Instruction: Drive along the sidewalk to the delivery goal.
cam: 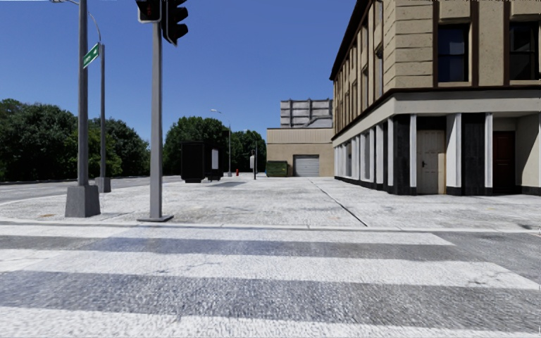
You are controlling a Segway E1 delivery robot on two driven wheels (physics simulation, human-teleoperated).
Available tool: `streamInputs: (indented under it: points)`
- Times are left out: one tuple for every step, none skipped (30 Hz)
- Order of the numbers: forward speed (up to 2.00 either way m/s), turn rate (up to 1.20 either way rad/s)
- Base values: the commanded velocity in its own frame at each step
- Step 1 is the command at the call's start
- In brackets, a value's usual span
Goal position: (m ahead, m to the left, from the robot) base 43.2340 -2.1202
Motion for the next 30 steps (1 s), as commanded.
streamInputs:
  points:
    - [2.00,0.00]
    - [2.00,0.00]
    - [2.00,0.00]
    - [2.00,0.00]
    - [2.00,0.00]
    - [2.00,0.00]
    - [2.00,0.00]
    - [2.00,0.00]
    - [2.00,0.00]
    - [2.00,0.00]
    - [2.00,0.00]
    - [2.00,0.00]
    - [2.00,0.00]
    - [2.00,0.00]
    - [2.00,0.00]
    - [2.00,0.00]
    - [2.00,0.00]
    - [2.00,0.00]
    - [2.00,0.00]
    - [2.00,0.00]
    - [2.00,0.00]
    - [2.00,0.00]
    - [2.00,0.00]
    - [2.00,0.00]
    - [2.00,0.00]
    - [2.00,0.00]
    - [2.00,0.00]
    - [2.00,0.00]
    - [2.00,0.00]
    - [2.00,0.00]
